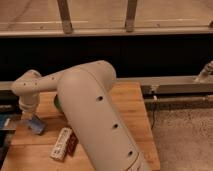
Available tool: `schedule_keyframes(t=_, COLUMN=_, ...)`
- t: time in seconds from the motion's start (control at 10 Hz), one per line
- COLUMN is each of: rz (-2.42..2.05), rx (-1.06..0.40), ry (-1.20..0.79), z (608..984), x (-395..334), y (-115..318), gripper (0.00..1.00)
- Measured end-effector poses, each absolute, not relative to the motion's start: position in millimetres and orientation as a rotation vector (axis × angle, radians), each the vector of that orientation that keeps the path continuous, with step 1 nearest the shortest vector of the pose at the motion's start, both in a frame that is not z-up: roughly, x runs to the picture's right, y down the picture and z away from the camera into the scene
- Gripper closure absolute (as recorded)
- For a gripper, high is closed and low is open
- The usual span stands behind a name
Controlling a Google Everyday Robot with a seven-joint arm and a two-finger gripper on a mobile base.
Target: Wipe the white sponge on the table
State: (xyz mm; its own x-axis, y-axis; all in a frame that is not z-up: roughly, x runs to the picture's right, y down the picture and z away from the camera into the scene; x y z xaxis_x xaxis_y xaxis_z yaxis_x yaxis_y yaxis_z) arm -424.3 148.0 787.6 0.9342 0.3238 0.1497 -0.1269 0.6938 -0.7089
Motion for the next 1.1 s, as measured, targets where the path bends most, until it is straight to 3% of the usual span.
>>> schedule_keyframes(t=0.4, rz=0.184, rx=-0.806, ry=-0.248, z=754.1, x=-444.7, y=189.2, gripper=1.00)
schedule_keyframes(t=0.9, rz=0.285, rx=-0.812, ry=-0.152, z=754.0, x=-394.6, y=195.0, gripper=0.99)
schedule_keyframes(t=1.1, rz=0.342, rx=-0.808, ry=-0.167, z=768.3, x=-379.2, y=179.9, gripper=0.85)
